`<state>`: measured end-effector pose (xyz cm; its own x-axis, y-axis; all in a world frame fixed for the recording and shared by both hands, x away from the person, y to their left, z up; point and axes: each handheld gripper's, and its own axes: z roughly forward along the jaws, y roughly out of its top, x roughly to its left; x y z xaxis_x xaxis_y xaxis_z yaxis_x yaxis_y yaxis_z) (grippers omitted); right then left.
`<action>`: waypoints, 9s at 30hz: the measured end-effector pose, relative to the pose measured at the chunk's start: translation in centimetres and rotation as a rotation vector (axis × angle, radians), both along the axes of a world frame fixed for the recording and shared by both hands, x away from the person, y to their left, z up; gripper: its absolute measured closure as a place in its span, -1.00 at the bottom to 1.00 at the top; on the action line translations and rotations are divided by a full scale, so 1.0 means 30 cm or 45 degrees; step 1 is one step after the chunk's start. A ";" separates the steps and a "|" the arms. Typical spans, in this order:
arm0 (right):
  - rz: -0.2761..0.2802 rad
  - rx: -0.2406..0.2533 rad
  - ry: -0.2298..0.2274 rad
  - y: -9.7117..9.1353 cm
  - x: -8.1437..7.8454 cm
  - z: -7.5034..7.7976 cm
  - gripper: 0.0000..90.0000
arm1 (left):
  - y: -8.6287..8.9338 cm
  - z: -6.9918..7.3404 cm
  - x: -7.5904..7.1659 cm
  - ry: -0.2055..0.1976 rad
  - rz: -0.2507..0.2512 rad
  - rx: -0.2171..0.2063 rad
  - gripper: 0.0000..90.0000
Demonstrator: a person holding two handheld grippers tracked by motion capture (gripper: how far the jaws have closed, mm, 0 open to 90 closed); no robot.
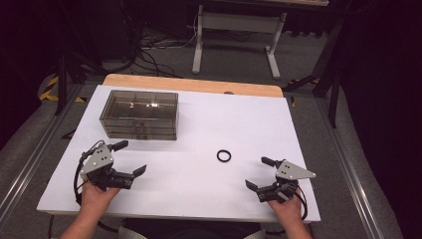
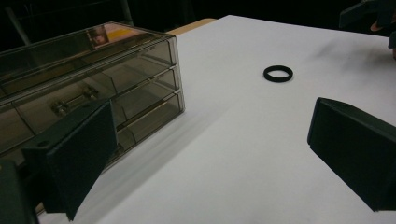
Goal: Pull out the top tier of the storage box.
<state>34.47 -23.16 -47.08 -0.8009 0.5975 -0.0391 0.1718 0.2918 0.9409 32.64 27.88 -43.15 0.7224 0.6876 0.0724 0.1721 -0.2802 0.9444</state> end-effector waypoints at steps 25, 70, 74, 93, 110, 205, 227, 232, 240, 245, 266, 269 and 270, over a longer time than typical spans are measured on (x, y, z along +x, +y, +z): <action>0.011 -0.012 0.003 0.003 0.001 -0.002 -0.97 | -0.028 0.082 0.104 -0.016 -0.029 0.029 -0.93; 0.036 -0.018 0.008 0.010 -0.001 -0.005 -0.96 | -0.063 0.140 0.068 -0.362 0.031 0.675 -0.71; 0.034 -0.023 0.005 0.011 -0.001 -0.005 -0.96 | -0.067 0.130 0.063 -0.396 0.071 0.722 -0.66; 0.040 -0.023 0.008 0.011 -0.002 -0.005 -0.95 | -0.083 0.085 0.068 -0.536 0.210 0.940 -0.62; 0.038 -0.028 0.008 0.012 -0.001 -0.006 -0.94 | -0.095 0.026 0.076 -0.654 0.287 1.193 -0.29; 0.054 -0.044 0.013 0.017 -0.004 -0.009 -0.94 | -0.136 -0.089 0.170 -0.724 0.421 1.641 0.77; 0.053 -0.044 0.019 0.019 -0.003 -0.010 -0.94 | -0.123 -0.074 0.107 -0.706 0.388 1.618 0.77; 0.054 -0.045 0.017 0.019 -0.003 -0.010 -0.94 | -0.121 -0.076 0.108 -0.688 0.368 1.615 0.75; 0.055 -0.053 0.016 0.020 -0.003 -0.010 -0.94 | -0.106 -0.051 0.095 -0.641 0.293 1.497 0.52; 0.056 -0.053 0.016 0.020 -0.003 -0.010 -0.94 | -0.106 -0.044 0.082 -0.662 0.278 1.472 0.46; 0.059 -0.056 0.015 0.021 -0.004 -0.010 -0.94 | -0.065 0.048 0.031 -0.536 0.209 1.049 0.23; 0.060 -0.057 0.015 0.021 -0.004 -0.009 -0.94 | -0.049 0.066 0.032 -0.488 0.190 0.974 0.16; 0.060 -0.056 0.015 0.021 -0.004 -0.009 -0.94 | -0.045 0.068 0.031 -0.473 0.195 0.941 0.15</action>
